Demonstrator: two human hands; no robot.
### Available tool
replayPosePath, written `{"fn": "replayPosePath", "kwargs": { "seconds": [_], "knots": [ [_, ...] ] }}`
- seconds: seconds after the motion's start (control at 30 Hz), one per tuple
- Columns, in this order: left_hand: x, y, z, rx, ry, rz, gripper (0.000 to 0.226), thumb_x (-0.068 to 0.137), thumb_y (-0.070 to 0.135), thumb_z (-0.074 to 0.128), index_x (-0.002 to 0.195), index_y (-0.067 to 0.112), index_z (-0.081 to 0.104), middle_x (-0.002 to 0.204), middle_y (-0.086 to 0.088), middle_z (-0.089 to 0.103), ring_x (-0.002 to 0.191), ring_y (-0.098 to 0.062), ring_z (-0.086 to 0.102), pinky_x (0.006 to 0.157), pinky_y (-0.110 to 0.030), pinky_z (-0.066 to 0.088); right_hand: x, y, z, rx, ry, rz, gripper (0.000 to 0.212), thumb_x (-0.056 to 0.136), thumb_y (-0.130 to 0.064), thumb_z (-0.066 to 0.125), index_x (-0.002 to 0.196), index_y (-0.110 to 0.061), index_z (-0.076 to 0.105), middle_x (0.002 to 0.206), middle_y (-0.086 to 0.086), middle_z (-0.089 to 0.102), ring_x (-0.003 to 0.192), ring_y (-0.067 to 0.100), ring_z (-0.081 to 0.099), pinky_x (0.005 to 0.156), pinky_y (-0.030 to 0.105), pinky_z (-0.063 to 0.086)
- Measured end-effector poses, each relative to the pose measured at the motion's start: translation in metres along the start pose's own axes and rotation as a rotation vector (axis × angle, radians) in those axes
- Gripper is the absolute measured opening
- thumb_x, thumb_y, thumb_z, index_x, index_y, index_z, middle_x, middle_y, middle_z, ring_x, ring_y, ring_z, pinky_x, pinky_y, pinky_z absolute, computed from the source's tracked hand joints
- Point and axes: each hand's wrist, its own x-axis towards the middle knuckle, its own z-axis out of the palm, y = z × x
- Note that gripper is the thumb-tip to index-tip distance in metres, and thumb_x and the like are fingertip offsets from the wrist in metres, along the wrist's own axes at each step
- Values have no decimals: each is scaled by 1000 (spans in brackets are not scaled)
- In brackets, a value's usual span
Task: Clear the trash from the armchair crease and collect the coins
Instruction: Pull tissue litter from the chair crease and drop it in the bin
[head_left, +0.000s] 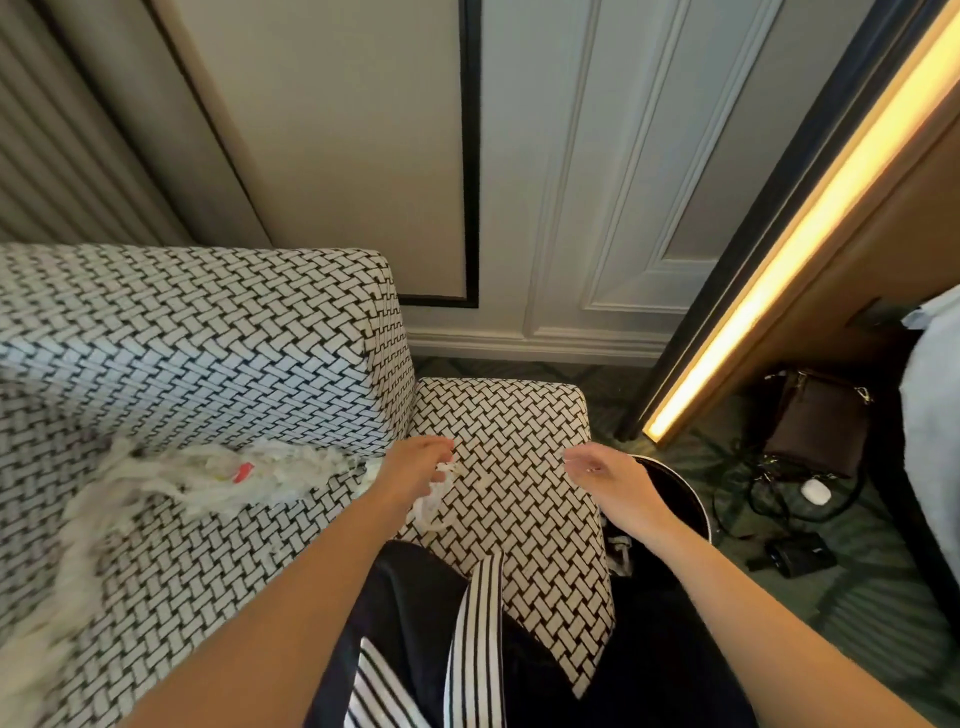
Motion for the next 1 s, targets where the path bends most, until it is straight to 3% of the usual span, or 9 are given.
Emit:
{"fn": "replayPosePath", "kwargs": {
  "seconds": [0.17, 0.23, 0.3, 0.37, 0.43, 0.5, 0.6, 0.8, 1.0],
  "knots": [
    [-5, -13, -35, -67, 8, -43, 30, 92, 21, 54, 120, 12, 59, 112, -5, 63, 94, -19, 58, 81, -30, 45, -5, -55, 58, -81, -153, -133, 40, 91, -21, 56, 129, -30, 51, 133, -9, 51, 110, 4, 54, 86, 16, 42],
    [-7, -21, -48, -87, 27, -49, 30, 92, 24, 54, 119, 12, 59, 112, -5, 63, 93, -19, 58, 82, -32, 45, -4, -66, 84, -144, -241, -156, 51, 90, -19, 57, 137, -34, 42, 146, -6, 38, 129, 14, 43, 97, 21, 38],
    [-8, -30, -62, -86, 47, -53, 30, 93, 25, 53, 118, 11, 60, 112, -5, 63, 91, -19, 58, 84, -33, 44, 0, -73, 110, -212, -322, -138, 64, 88, -15, 59, 141, -39, 33, 154, 1, 23, 139, 22, 29, 93, 16, 38],
    [-8, -39, -75, -92, 63, -55, 29, 93, 24, 52, 118, 11, 59, 112, -5, 63, 88, -18, 57, 78, -30, 44, 5, -75, 131, -329, -369, -76, 76, 86, -19, 63, 144, -45, 22, 159, 7, 3, 143, 33, 14, 106, 31, 36],
    [-9, -48, -86, -93, 71, -66, 29, 92, 23, 53, 118, 12, 59, 111, -5, 63, 86, -17, 56, 72, -28, 42, 11, -72, 147, -513, -380, -61, 84, 84, -30, 66, 146, -46, 13, 158, 9, -7, 144, 37, 2, 115, 48, 15],
    [-9, -57, -95, -90, 66, -75, 28, 92, 24, 53, 118, 13, 59, 108, -3, 62, 86, -15, 56, 72, -28, 42, 13, -66, 156, -683, -363, -104, 85, 81, -41, 66, 147, -42, 12, 159, 7, -1, 144, 37, 1, 115, 50, 10],
    [-9, -67, -108, -110, 61, -90, 28, 93, 26, 53, 118, 15, 60, 109, -2, 62, 87, -14, 56, 75, -30, 42, 14, -51, 162, -780, -203, -250, 62, 87, -38, 59, 143, -31, 33, 152, 2, 27, 141, 28, 19, 115, 42, 19],
    [-8, -83, -118, -139, 90, -118, 24, 91, 16, 51, 111, 18, 64, 119, 2, 59, 81, -13, 57, 70, -26, 41, 18, -47, 165, -545, -63, -343, 19, 96, -23, 48, 112, -22, 59, 104, -5, 63, 100, 11, 55, 94, 30, 45],
    [-10, -92, -121, -173, 165, -78, 23, 93, 12, 46, 94, 22, 67, 120, 6, 57, 92, -17, 58, 67, -21, 42, 29, -74, 180, -618, -294, -354, 73, 92, -16, 55, 148, -37, 13, 102, 2, 65, 71, 5, 57, 62, 17, 48]
  ]
}}
